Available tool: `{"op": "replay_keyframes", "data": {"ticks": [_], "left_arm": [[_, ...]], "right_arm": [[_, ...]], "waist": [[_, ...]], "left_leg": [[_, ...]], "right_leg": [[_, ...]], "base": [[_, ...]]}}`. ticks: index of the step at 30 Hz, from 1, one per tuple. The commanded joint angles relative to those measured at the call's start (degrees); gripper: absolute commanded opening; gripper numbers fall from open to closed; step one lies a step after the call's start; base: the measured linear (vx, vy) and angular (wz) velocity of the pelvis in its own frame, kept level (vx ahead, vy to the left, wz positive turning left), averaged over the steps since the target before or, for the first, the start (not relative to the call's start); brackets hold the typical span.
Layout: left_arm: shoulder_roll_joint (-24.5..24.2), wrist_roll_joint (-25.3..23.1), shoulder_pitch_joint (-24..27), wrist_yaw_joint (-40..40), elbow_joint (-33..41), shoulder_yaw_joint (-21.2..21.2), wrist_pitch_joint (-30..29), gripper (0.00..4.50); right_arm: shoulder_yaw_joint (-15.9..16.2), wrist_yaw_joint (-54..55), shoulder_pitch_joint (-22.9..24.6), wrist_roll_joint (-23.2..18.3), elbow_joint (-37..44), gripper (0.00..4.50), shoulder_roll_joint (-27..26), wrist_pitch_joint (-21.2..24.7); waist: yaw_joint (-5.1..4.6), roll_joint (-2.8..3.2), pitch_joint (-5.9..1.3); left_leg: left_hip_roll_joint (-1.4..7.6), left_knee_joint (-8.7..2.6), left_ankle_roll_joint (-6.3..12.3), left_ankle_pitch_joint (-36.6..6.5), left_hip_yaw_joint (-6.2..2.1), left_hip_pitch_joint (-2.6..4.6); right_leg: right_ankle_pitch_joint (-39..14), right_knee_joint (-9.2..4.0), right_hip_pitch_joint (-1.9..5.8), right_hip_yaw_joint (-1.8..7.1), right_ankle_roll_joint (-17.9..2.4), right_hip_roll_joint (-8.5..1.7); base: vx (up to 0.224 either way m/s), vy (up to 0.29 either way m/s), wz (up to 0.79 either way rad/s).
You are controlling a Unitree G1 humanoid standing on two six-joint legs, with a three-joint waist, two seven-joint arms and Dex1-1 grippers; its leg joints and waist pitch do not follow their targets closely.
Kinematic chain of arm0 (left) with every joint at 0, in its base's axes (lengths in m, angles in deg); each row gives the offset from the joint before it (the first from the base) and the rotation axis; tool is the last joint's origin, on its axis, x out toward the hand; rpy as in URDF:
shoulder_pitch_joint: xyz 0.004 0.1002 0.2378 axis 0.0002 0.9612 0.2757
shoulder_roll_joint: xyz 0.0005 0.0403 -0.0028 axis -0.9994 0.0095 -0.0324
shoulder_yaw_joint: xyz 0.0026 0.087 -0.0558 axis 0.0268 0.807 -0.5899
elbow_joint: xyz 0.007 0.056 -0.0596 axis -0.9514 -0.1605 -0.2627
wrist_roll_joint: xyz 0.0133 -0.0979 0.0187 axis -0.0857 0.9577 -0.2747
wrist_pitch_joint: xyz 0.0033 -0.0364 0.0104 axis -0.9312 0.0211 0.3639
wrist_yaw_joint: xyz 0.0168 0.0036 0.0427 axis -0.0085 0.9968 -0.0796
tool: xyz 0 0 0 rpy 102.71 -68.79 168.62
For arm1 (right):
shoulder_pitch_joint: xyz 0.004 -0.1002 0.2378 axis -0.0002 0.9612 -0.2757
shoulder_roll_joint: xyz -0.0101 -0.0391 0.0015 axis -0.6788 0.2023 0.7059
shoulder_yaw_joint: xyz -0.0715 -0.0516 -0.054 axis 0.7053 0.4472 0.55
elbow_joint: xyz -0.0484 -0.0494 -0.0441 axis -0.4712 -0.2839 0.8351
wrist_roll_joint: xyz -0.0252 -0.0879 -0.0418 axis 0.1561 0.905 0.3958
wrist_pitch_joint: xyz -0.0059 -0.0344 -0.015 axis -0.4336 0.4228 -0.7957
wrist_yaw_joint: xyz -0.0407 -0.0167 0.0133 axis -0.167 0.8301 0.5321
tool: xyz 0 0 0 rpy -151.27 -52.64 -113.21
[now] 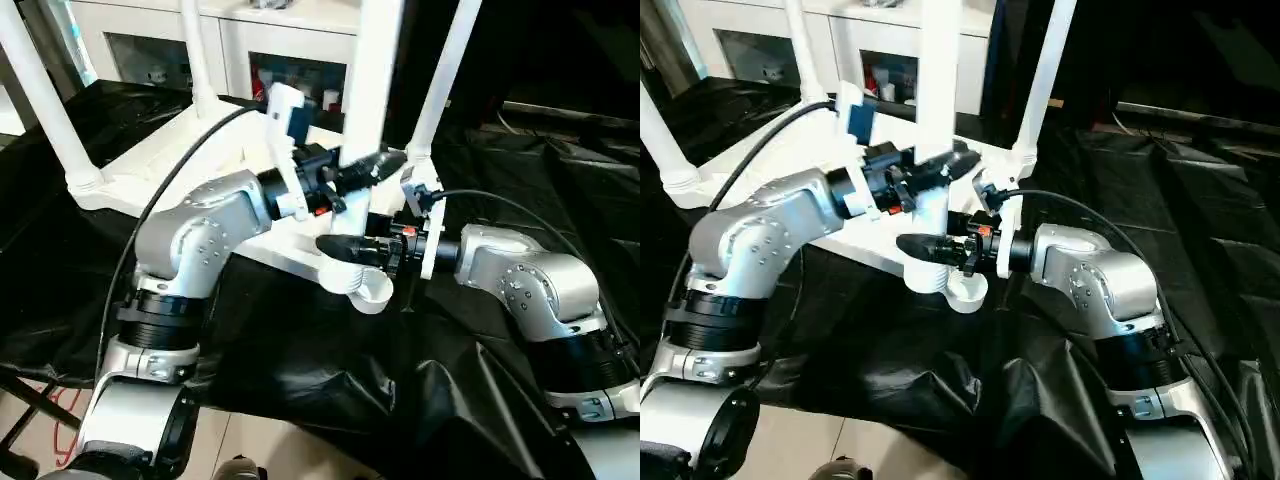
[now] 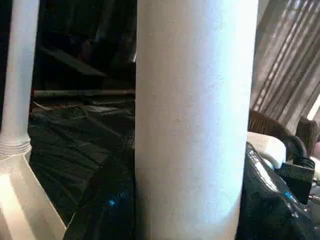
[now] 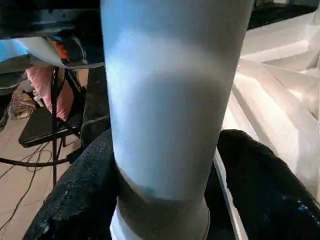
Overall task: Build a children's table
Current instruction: Pick table leg
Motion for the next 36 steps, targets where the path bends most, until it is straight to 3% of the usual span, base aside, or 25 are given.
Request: {"op": "replay_keyframes", "data": {"ticks": [1, 9, 21, 32, 33, 36], "left_arm": [[0.0, -0.6, -0.2, -1.4, 2.2, 2.1, -0.1, 1.89], [-0.1, -1.0, -0.1, -1.3, 2.2, 2.3, 0.3, 1.89], [1.4, 0.7, -0.5, 0.4, 0.4, -0.9, 0.7, 1.89], [1.4, 0.5, -0.5, 0.3, 0.0, -1.0, 0.8, 1.89], [1.2, 0.4, -0.5, 0.1, 0.0, -0.8, 0.7, 1.89], [0.9, 0.1, -0.4, -0.4, 0.1, -0.5, 0.7, 1.89]], "right_arm": [[-0.7, 1.1, -1.2, 0.5, -0.1, 3.15, 1.0, 0.8], [-1.1, 0.7, -0.8, -0.4, 0.4, 3.15, 0.6, 1.6], [-3.5, 0.9, -0.8, -3.4, 0.7, 3.15, -0.6, 3.5], [-3.5, 0.6, -0.3, -3.8, 1.4, 3.15, -0.6, 4.5], [-3.6, 0.6, -0.3, -4.0, 1.4, 2.88, -0.5, 4.7], [-3.8, 0.6, -0.3, -4.5, 1.6, 2.88, -0.3, 5.1]], "waist": [[0.12, -0.54, -4.58], [0.09, -0.54, -4.53], [0.13, -0.48, -4.64], [0.16, -0.43, -4.62], [0.17, -0.42, -4.64], [0.16, -0.36, -4.65]], "left_leg": [[2.91, -3.81, 0.41, -5.9, -0.91, 0.48], [2.86, -3.75, 0.51, -6.0, -0.85, 0.47], [2.88, -3.73, 0.65, -5.7, -0.89, 0.44], [2.84, -3.73, 0.50, -5.6, -0.88, 0.44], [2.83, -3.72, 0.49, -5.7, -0.87, 0.43], [2.88, -3.75, 0.50, -5.8, -0.90, 0.49]], "right_leg": [[-14.0, -3.94, 3.48, 3.07, -8.0, -5.08], [-14.4, -4.02, 3.45, 3.06, -8.2, -5.10], [-13.6, -3.92, 3.51, 3.00, -8.6, -5.07], [-13.6, -3.96, 3.49, 3.02, -8.3, -5.04], [-13.7, -3.99, 3.51, 3.04, -8.3, -5.08], [-13.5, -3.96, 3.51, 3.01, -8.4, -5.06]], "base": [[0.000, 0.000, 0.00], [0.000, 0.000, 0.00], [0.000, 0.000, 0.00], [0.000, 0.000, 0.00], [0.000, 0.000, 0.00], [0.000, 0.000, 0.00]]}}
